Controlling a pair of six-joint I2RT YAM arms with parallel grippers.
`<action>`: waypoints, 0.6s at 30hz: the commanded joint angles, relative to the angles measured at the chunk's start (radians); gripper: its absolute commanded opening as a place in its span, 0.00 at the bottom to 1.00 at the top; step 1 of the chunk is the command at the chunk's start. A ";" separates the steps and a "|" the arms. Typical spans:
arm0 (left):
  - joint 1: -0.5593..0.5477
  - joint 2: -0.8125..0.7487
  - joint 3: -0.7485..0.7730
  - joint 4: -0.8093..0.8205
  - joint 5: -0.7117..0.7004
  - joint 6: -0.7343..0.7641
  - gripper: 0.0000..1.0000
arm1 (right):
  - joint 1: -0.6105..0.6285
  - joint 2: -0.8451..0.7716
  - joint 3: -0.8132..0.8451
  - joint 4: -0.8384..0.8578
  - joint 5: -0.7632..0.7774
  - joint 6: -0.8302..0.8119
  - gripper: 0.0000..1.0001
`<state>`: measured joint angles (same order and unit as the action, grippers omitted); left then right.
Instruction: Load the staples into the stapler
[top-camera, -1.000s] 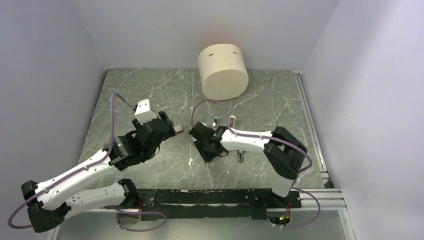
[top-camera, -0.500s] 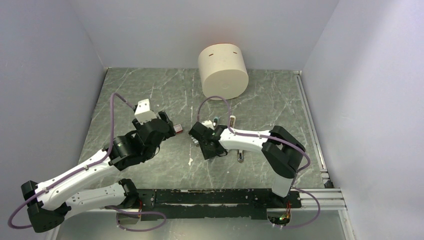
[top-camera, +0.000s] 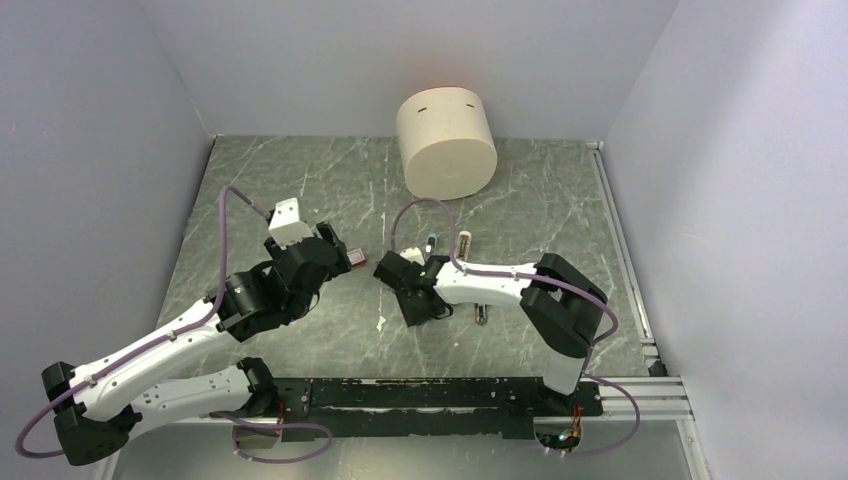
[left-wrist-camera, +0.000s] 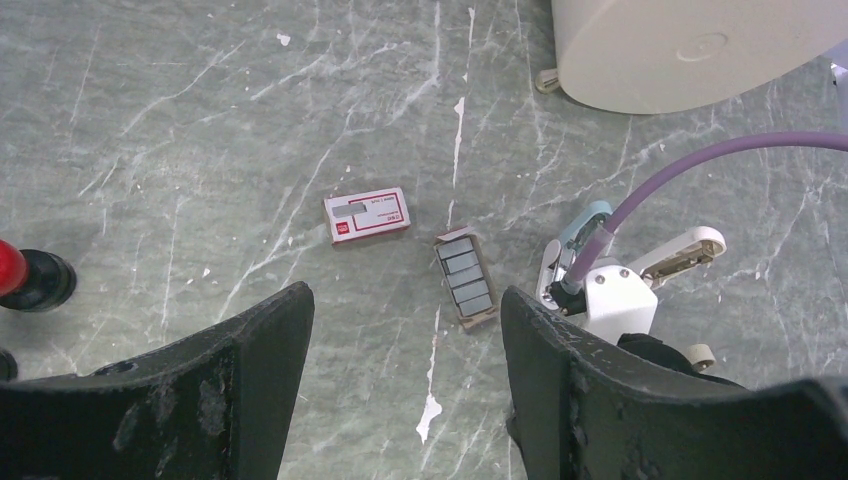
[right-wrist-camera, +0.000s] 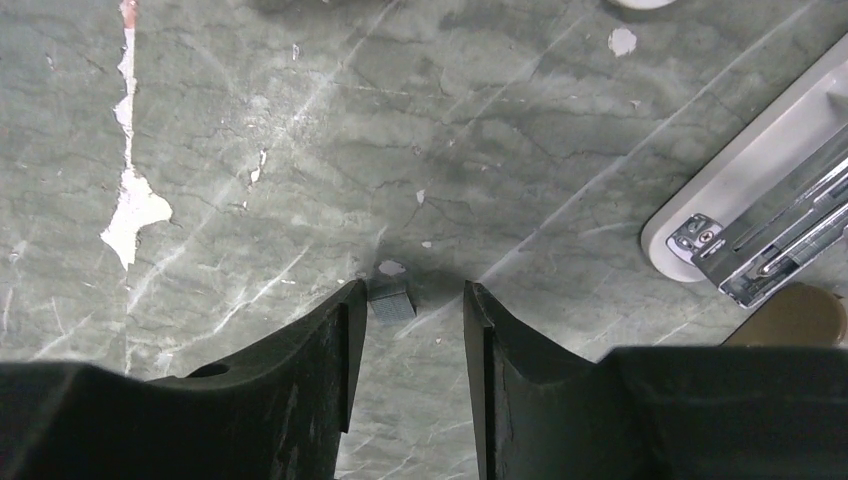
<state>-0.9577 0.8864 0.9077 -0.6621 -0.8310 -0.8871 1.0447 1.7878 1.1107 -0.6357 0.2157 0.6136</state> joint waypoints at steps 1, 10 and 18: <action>0.006 0.000 -0.006 0.019 -0.004 0.000 0.73 | 0.006 -0.002 -0.021 -0.065 0.043 0.041 0.44; 0.006 0.004 -0.007 0.024 0.002 -0.001 0.73 | 0.003 -0.040 -0.054 -0.091 0.062 0.057 0.44; 0.006 0.003 -0.007 0.026 0.003 -0.001 0.73 | 0.001 -0.074 -0.074 -0.083 0.059 0.045 0.43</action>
<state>-0.9577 0.8902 0.9077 -0.6575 -0.8303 -0.8871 1.0473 1.7367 1.0554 -0.6983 0.2565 0.6544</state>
